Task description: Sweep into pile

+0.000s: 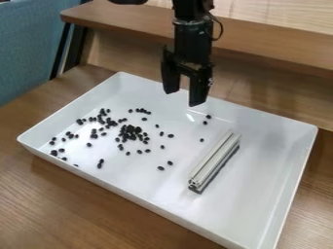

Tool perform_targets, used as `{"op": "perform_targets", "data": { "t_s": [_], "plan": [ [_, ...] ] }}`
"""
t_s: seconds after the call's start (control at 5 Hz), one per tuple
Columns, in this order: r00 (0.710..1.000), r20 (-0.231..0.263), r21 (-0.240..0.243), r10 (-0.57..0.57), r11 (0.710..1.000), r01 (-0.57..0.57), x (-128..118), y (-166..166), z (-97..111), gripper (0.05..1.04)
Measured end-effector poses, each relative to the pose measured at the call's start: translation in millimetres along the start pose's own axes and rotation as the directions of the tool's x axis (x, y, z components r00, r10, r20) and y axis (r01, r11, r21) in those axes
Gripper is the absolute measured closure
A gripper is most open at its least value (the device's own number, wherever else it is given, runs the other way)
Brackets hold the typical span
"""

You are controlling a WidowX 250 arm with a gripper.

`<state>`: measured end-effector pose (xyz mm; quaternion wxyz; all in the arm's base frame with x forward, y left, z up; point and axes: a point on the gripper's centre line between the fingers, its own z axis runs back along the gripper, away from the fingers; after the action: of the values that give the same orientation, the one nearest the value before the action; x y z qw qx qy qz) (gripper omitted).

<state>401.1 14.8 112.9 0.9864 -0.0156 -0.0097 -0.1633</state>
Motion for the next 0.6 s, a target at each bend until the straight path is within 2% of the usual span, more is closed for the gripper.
{"op": "perform_targets", "data": {
  "t_s": [0.2, 0.4, 0.6],
  "plan": [
    [0.999, -0.035, -0.019, 0.005, 1.0, -0.006, -1.4, -0.7, -16.4, 0.083],
    [0.999, -0.033, -0.047, -0.006, 0.999, 0.004, 2.0, -18.8, -28.6, 0.083],
    [0.999, -0.013, -0.059, -0.031, 0.998, 0.03, 10.2, -46.9, -21.2, 0.083]
  ]
}}
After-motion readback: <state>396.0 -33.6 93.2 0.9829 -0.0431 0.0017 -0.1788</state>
